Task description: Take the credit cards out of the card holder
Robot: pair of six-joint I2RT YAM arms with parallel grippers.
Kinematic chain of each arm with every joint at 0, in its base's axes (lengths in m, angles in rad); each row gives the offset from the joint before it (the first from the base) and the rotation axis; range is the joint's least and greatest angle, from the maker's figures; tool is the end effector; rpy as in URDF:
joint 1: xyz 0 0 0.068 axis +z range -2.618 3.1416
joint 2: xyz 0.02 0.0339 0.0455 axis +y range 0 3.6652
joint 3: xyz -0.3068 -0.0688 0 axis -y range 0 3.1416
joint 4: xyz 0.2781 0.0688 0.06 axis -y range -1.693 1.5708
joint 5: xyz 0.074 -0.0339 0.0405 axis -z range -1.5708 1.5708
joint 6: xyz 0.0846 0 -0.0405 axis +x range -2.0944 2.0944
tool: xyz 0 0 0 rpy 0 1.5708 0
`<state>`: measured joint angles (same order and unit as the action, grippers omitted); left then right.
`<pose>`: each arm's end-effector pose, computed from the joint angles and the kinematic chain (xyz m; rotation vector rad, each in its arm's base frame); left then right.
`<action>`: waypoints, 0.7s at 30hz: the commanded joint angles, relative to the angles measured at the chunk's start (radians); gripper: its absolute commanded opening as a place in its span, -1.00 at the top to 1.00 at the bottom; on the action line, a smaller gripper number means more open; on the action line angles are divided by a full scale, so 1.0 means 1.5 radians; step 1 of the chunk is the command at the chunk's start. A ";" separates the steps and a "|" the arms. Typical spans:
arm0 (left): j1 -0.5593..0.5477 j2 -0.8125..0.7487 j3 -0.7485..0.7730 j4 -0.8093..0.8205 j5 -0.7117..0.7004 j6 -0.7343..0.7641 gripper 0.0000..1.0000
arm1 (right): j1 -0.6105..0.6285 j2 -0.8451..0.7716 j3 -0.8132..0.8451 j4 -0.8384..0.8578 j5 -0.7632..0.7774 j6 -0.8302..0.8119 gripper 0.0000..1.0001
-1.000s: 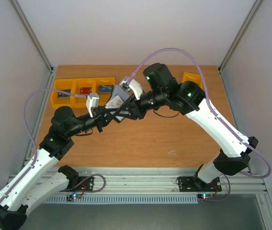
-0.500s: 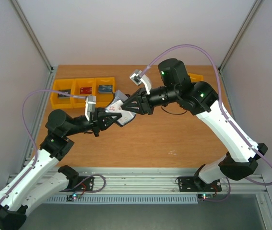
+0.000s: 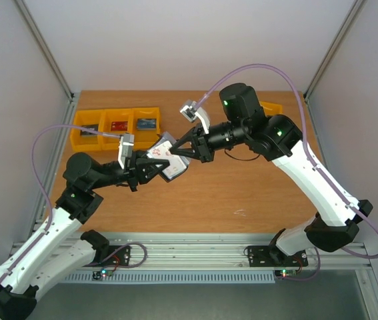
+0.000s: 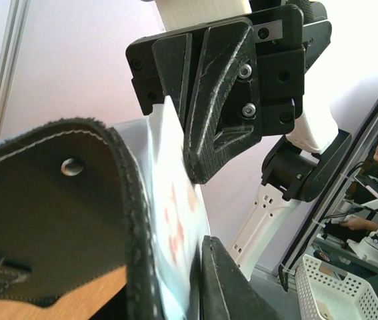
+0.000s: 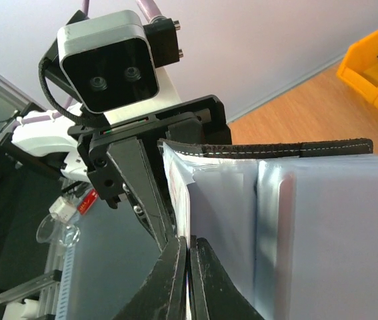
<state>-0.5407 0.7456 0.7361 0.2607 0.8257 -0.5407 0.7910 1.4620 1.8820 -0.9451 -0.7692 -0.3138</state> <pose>0.1399 -0.1565 0.4116 0.7687 1.3615 -1.4146 0.1921 0.2780 0.5191 -1.4883 1.4997 1.0895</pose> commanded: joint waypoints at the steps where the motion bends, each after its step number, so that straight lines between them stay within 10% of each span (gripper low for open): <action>1: 0.000 -0.002 -0.004 0.067 -0.001 0.002 0.70 | -0.010 -0.033 -0.019 0.008 0.004 -0.005 0.98; 21: 0.000 -0.004 -0.009 0.069 0.001 -0.007 0.79 | -0.047 -0.048 0.017 -0.055 0.032 -0.031 0.97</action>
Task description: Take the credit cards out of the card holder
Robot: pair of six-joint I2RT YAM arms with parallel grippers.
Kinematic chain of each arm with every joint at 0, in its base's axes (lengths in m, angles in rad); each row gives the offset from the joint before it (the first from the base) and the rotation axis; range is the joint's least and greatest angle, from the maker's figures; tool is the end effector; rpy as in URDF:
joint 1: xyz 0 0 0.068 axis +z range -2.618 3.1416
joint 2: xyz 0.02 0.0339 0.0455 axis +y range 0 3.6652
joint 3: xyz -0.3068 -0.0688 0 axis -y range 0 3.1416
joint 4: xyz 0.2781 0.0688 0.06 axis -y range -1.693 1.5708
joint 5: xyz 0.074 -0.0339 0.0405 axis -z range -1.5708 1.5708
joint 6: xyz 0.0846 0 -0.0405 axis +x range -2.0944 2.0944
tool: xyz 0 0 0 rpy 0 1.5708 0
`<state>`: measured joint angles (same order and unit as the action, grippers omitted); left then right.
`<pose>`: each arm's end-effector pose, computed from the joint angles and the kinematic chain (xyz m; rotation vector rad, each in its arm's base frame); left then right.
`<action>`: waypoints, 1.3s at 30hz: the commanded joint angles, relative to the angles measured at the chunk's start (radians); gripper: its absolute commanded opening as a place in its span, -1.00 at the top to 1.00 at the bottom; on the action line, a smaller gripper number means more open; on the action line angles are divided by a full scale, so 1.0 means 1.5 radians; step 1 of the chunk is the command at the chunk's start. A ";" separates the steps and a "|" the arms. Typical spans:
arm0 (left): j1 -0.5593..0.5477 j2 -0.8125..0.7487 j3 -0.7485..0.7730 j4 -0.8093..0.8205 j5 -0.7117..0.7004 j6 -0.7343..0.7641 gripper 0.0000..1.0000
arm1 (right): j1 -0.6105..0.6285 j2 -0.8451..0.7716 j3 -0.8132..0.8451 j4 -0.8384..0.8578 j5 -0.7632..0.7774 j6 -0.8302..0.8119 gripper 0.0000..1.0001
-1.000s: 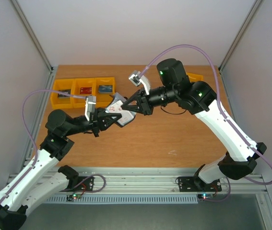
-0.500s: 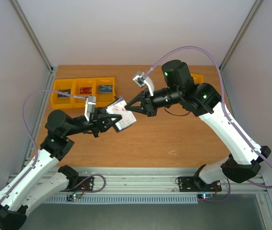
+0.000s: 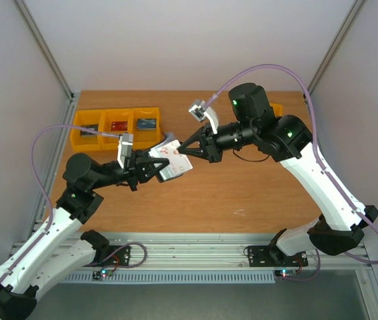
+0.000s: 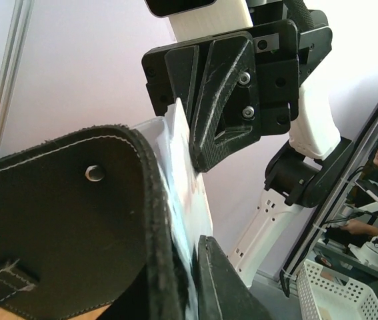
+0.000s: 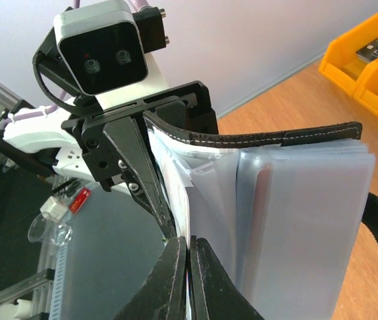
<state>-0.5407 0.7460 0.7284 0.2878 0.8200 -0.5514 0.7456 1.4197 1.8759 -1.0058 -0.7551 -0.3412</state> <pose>0.1403 -0.1564 0.4120 0.7606 1.3478 -1.4164 0.1904 0.2547 0.5223 -1.4643 1.5345 1.0373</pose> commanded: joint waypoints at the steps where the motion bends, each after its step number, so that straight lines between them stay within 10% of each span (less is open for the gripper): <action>1: 0.000 -0.004 -0.003 0.050 0.005 0.000 0.82 | -0.018 -0.020 0.022 -0.014 0.022 -0.012 0.98; 39: 0.000 0.002 -0.005 0.040 -0.002 -0.007 0.99 | -0.093 -0.067 -0.005 -0.028 0.034 -0.023 0.97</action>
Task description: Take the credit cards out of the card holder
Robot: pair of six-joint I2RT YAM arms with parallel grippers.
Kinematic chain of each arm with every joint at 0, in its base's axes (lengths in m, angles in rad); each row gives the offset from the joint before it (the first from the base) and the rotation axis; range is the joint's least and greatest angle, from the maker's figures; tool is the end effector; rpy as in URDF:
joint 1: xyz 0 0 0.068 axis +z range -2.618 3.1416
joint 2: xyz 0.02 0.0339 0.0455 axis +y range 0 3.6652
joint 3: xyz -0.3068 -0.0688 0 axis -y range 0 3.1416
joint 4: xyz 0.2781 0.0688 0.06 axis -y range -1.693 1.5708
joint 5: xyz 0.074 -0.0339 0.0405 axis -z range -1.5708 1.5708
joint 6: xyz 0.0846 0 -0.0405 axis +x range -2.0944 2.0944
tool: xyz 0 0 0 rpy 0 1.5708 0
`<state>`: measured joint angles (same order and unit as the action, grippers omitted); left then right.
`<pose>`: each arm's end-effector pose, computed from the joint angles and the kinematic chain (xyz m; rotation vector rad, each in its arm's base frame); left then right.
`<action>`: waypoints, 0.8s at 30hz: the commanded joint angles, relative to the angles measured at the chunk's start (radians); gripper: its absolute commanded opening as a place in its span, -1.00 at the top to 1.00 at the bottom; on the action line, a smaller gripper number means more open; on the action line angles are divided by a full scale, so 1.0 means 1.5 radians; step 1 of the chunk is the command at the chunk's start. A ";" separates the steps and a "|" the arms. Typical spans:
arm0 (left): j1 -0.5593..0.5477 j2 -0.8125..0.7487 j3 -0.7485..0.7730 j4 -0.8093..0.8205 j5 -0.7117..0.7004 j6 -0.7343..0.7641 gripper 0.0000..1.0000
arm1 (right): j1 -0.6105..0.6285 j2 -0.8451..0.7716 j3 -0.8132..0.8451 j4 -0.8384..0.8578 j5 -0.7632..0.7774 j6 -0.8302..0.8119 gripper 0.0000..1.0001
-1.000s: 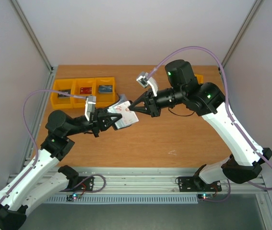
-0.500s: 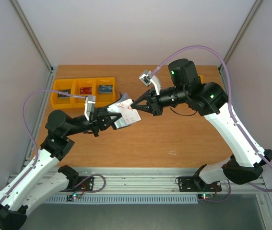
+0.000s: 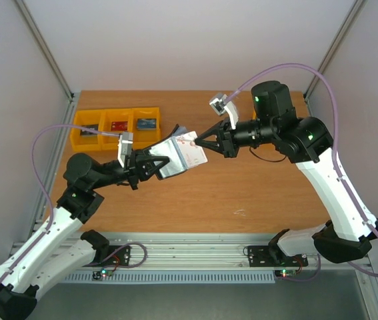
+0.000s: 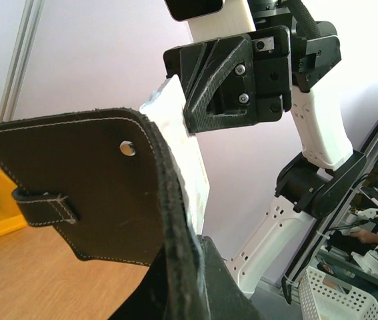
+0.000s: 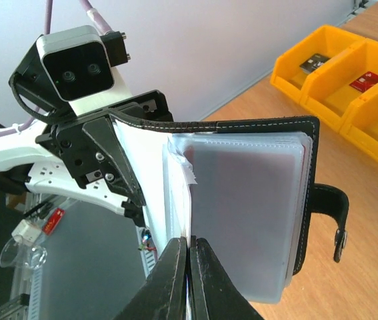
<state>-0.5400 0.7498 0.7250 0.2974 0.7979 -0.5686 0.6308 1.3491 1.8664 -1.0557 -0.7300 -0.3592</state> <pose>0.1431 -0.1564 0.4115 0.7289 1.3573 -1.4169 0.1946 0.2120 0.5322 -1.3592 1.5859 0.9296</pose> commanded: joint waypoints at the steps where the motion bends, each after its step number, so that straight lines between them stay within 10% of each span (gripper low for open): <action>1: -0.001 -0.001 -0.002 0.033 0.013 0.005 0.99 | -0.018 -0.020 0.002 0.004 0.017 -0.012 0.98; 24: 0.001 -0.013 0.013 0.002 0.066 0.100 0.99 | -0.102 -0.033 0.007 -0.069 -0.001 -0.071 0.98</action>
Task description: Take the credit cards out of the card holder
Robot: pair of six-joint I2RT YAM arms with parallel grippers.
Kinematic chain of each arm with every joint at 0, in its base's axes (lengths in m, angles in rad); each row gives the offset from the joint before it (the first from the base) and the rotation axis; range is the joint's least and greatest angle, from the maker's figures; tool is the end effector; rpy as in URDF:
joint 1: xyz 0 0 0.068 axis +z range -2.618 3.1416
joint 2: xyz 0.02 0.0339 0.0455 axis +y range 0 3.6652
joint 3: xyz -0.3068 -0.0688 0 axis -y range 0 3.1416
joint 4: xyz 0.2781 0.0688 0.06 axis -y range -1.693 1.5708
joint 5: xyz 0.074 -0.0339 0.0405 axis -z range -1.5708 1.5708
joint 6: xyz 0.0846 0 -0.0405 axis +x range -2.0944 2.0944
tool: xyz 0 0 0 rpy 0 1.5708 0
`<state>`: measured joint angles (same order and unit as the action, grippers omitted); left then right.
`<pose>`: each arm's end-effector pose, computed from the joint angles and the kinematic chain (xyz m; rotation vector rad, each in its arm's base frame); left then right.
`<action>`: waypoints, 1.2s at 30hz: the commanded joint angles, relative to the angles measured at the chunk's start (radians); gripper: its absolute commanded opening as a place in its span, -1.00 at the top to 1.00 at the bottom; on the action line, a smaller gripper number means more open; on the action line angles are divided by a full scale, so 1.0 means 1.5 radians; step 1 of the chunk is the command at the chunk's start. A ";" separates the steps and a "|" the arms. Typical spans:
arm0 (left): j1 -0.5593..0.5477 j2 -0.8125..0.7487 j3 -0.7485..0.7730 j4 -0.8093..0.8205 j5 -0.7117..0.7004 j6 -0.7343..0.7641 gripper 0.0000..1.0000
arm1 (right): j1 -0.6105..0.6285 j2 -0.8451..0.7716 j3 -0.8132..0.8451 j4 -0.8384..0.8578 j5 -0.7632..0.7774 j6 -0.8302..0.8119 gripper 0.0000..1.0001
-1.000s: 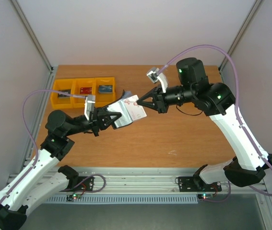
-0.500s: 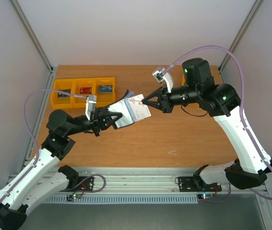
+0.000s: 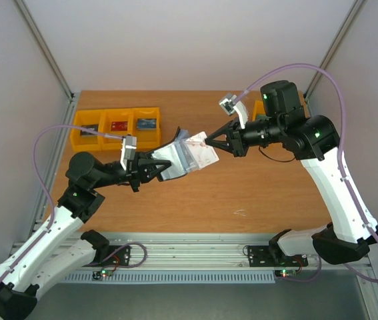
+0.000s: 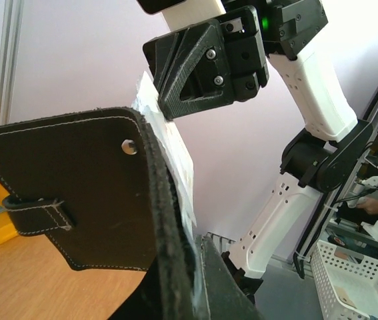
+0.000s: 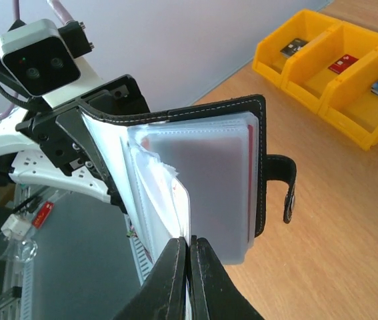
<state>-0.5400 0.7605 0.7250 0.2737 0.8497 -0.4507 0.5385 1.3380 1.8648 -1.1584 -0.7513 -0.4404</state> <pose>0.1423 -0.1594 0.4057 0.8403 1.3203 -1.3601 0.2014 0.1876 0.5235 -1.3545 1.6514 0.8771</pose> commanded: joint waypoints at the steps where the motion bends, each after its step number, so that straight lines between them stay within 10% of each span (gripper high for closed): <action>1: 0.001 -0.020 0.013 0.019 0.031 0.021 1.00 | -0.044 -0.026 0.009 -0.003 0.011 -0.016 0.98; 19: 0.001 0.019 -0.001 -0.017 0.016 -0.029 0.99 | -0.056 -0.043 0.023 -0.038 0.088 -0.012 0.98; 36: -0.069 0.320 0.023 0.112 -0.016 -0.094 0.99 | -0.056 -0.145 -0.096 -0.097 0.276 0.019 0.98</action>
<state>-0.5709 1.1435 0.7105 0.3031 0.8295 -0.5774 0.4591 1.1290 1.7451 -1.2621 -0.4240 -0.4381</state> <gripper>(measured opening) 0.042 0.013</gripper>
